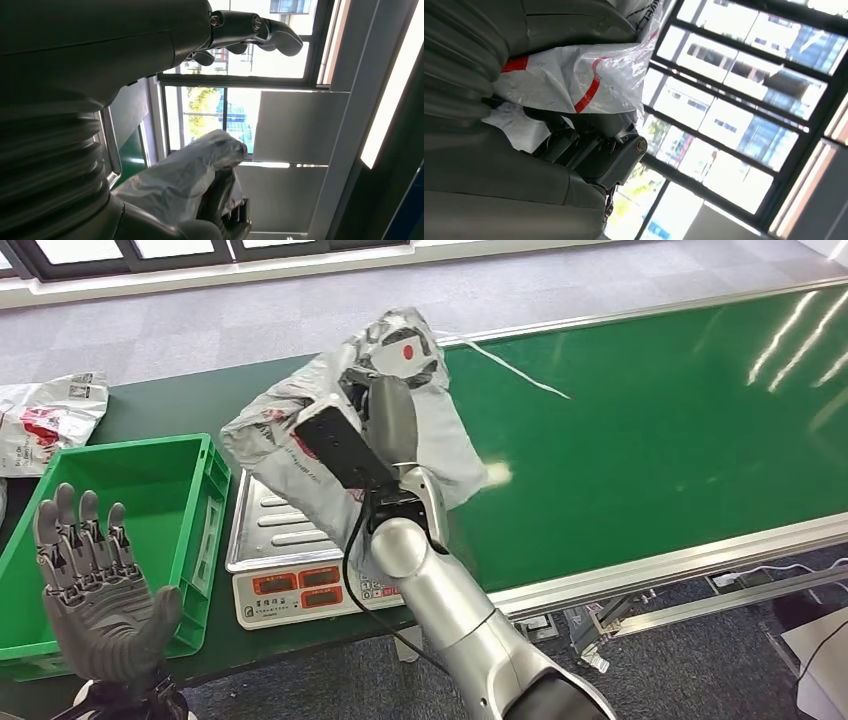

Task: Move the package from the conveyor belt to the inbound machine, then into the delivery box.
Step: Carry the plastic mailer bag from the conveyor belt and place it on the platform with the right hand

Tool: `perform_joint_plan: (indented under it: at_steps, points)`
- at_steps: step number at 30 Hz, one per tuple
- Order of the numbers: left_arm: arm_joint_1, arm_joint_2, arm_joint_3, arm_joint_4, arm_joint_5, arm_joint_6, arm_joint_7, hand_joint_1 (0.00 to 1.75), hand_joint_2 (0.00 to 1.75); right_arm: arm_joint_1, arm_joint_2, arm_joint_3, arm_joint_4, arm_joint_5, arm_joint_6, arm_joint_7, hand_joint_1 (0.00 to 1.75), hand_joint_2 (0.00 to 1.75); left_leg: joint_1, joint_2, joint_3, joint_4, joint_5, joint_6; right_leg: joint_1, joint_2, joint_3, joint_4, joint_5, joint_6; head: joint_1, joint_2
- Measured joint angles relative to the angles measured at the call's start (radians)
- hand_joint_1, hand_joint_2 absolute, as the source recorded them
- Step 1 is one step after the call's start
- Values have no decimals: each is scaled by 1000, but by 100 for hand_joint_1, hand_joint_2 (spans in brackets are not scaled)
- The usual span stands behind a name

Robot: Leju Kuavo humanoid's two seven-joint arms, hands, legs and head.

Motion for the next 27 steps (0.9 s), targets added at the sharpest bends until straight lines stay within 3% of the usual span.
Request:
perform_joint_plan:
  at_steps: [6,16,20,23,27]
  points:
    - [-4,0,-15,5,-10,2,0,0,175,-72,0,144,124,-102,8,27,175,175,0,-1,0,0,0,0,0,0,0,0,0,0,0,0]
    - [-4,2,-17,0,-12,7,0,0,175,-120,1,288,225,-151,66,29,175,175,0,-1,-1,0,0,0,0,-1,0,0,0,0,0,0]
    - [-3,3,-19,-9,-15,12,-1,0,175,-136,1,336,247,-175,63,49,0,175,0,-1,-1,0,0,0,0,-1,0,0,0,0,0,0]
    - [-2,4,-19,-17,-21,24,-1,0,175,-147,1,367,262,-180,9,99,0,175,0,-1,-1,0,0,0,0,-1,0,0,0,0,0,0]
    - [-2,4,-19,-21,-28,42,-1,0,175,-161,1,407,277,-146,-140,157,0,175,0,-1,-1,0,0,0,0,-1,0,0,0,0,0,0]
